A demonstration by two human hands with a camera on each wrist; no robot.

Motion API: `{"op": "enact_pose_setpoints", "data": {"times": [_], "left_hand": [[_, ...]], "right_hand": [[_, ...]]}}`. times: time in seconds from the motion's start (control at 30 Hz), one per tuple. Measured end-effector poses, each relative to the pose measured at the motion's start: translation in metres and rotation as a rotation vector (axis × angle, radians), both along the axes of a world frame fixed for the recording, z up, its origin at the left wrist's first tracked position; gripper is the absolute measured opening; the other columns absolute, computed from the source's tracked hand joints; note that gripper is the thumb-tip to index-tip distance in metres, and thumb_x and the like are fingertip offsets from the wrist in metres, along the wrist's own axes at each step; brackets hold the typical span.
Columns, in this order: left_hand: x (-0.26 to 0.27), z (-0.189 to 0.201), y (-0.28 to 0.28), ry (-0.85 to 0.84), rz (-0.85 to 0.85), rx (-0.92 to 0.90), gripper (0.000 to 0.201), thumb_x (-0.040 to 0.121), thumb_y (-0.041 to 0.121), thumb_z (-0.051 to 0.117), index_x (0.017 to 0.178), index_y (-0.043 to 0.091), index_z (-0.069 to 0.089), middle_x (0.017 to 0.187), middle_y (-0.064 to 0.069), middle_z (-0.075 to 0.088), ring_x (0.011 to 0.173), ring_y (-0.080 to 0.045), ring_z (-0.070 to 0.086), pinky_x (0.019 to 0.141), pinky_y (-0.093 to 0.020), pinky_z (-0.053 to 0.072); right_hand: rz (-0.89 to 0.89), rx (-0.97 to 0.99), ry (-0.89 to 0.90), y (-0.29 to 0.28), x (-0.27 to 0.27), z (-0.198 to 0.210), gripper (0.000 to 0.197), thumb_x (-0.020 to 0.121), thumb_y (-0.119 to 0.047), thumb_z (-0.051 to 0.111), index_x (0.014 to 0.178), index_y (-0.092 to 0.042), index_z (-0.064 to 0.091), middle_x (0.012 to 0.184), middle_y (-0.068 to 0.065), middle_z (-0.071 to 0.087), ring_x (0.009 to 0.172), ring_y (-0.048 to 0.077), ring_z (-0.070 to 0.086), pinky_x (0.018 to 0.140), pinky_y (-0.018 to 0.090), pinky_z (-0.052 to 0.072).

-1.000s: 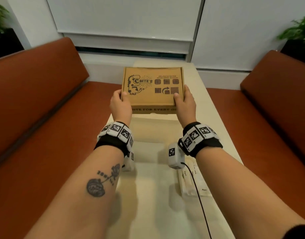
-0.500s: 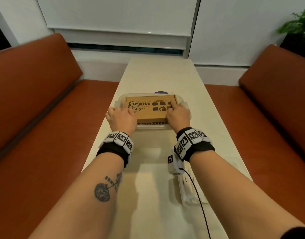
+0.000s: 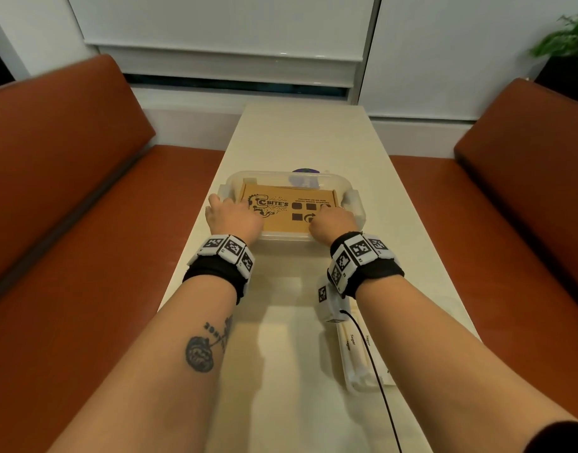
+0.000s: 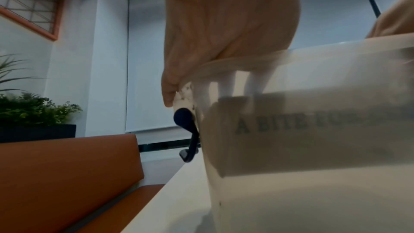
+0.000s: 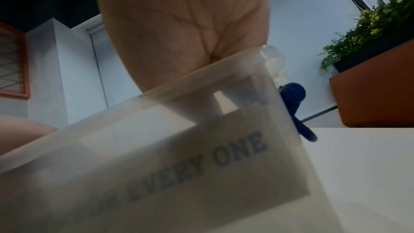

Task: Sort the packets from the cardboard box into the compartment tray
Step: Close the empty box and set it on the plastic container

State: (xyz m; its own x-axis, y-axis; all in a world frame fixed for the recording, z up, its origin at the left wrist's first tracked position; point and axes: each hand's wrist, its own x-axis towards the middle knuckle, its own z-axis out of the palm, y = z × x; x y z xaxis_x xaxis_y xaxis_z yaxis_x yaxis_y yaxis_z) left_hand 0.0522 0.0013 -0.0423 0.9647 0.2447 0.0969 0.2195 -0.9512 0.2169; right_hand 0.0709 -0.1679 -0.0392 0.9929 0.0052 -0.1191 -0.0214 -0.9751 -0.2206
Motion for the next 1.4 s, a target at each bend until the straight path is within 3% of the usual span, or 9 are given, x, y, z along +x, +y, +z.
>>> {"op": "enact_pose_setpoints", "data": {"times": [0.13, 0.5, 0.67, 0.77, 0.83, 0.93, 1.1, 1.23, 1.4], "left_hand": [[0.002, 0.001, 0.0, 0.028, -0.007, 0.009, 0.039, 0.093, 0.032, 0.037, 0.124, 0.021, 0.058, 0.111, -0.009, 0.06, 0.115, -0.029, 0.033, 0.097, -0.039, 0.032], [0.011, 0.001, -0.002, 0.109, -0.005, 0.08, 0.041, 0.095, 0.039, 0.035, 0.115, 0.014, 0.061, 0.121, -0.01, 0.056, 0.124, -0.032, 0.028, 0.097, -0.043, 0.031], [-0.006, 0.0, -0.007, -0.22, -0.044, -0.046, 0.048, 0.098, 0.046, 0.037, 0.119, 0.011, 0.062, 0.125, -0.011, 0.055, 0.123, -0.031, 0.035, 0.104, -0.046, 0.029], [-0.032, -0.005, -0.037, -0.5, -0.188, -0.122, 0.036, 0.097, 0.038, 0.042, 0.111, 0.013, 0.062, 0.115, -0.007, 0.059, 0.114, -0.029, 0.044, 0.101, -0.044, 0.033], [-0.055, -0.016, -0.066, -0.576, -0.364, -0.215, 0.029, 0.098, 0.033, 0.041, 0.099, 0.012, 0.061, 0.096, -0.005, 0.059, 0.093, -0.022, 0.05, 0.088, -0.037, 0.041], [-0.083, -0.041, -0.103, -0.326, -0.497, -0.344, 0.024, 0.099, 0.028, 0.041, 0.086, 0.014, 0.055, 0.079, -0.001, 0.055, 0.075, -0.019, 0.054, 0.069, -0.034, 0.049], [-0.101, -0.065, -0.129, 0.211, -0.303, -0.274, 0.035, 0.096, 0.029, 0.045, 0.12, 0.006, 0.056, 0.117, -0.014, 0.062, 0.107, -0.03, 0.058, 0.086, -0.035, 0.047], [-0.107, -0.067, -0.136, 0.264, -0.272, -0.32, 0.024, 0.092, 0.011, 0.045, 0.107, 0.003, 0.061, 0.111, -0.015, 0.063, 0.099, -0.03, 0.061, 0.079, -0.032, 0.047], [-0.107, -0.064, -0.137, 0.239, -0.213, -0.352, 0.026, 0.09, 0.0, 0.043, 0.106, 0.0, 0.062, 0.108, -0.016, 0.063, 0.096, -0.032, 0.062, 0.083, -0.036, 0.052]], "right_hand": [[0.011, -0.012, 0.001, -0.001, 0.0, 0.001, 0.033, 0.096, -0.021, 0.034, 0.116, -0.006, 0.055, 0.12, 0.013, 0.06, 0.109, 0.029, 0.056, 0.082, 0.033, 0.039], [-0.012, 0.011, -0.02, -0.001, 0.0, 0.0, 0.032, 0.095, -0.022, 0.037, 0.115, -0.008, 0.058, 0.119, 0.011, 0.061, 0.109, 0.027, 0.057, 0.082, 0.031, 0.041], [-0.066, 0.39, -0.431, -0.024, -0.021, 0.013, 0.033, 0.094, -0.015, 0.044, 0.123, -0.006, 0.057, 0.123, 0.011, 0.056, 0.113, 0.027, 0.054, 0.095, 0.034, 0.044], [-0.203, 0.542, -0.576, -0.055, -0.042, 0.017, 0.028, 0.095, -0.016, 0.044, 0.116, -0.01, 0.06, 0.116, 0.007, 0.057, 0.1, 0.019, 0.054, 0.085, 0.027, 0.041], [-0.296, 0.555, -0.521, -0.08, -0.056, 0.009, 0.026, 0.093, -0.013, 0.043, 0.109, -0.007, 0.063, 0.111, 0.01, 0.061, 0.093, 0.019, 0.054, 0.08, 0.028, 0.042], [-0.375, 0.475, -0.312, -0.115, -0.078, -0.01, 0.028, 0.09, -0.005, 0.043, 0.106, -0.002, 0.066, 0.109, 0.015, 0.065, 0.099, 0.029, 0.058, 0.081, 0.033, 0.045], [-0.421, 0.133, 0.026, -0.155, -0.11, -0.039, 0.035, 0.088, -0.005, 0.043, 0.12, -0.003, 0.058, 0.124, 0.018, 0.057, 0.116, 0.034, 0.051, 0.09, 0.037, 0.045], [-0.449, -0.05, 0.203, -0.174, -0.125, -0.043, 0.037, 0.093, -0.011, 0.038, 0.129, -0.007, 0.048, 0.135, 0.018, 0.046, 0.124, 0.034, 0.042, 0.099, 0.039, 0.038], [-0.412, -0.081, 0.287, -0.184, -0.13, -0.044, 0.031, 0.095, -0.006, 0.036, 0.119, -0.004, 0.057, 0.123, 0.014, 0.059, 0.11, 0.03, 0.058, 0.091, 0.036, 0.046]]}}
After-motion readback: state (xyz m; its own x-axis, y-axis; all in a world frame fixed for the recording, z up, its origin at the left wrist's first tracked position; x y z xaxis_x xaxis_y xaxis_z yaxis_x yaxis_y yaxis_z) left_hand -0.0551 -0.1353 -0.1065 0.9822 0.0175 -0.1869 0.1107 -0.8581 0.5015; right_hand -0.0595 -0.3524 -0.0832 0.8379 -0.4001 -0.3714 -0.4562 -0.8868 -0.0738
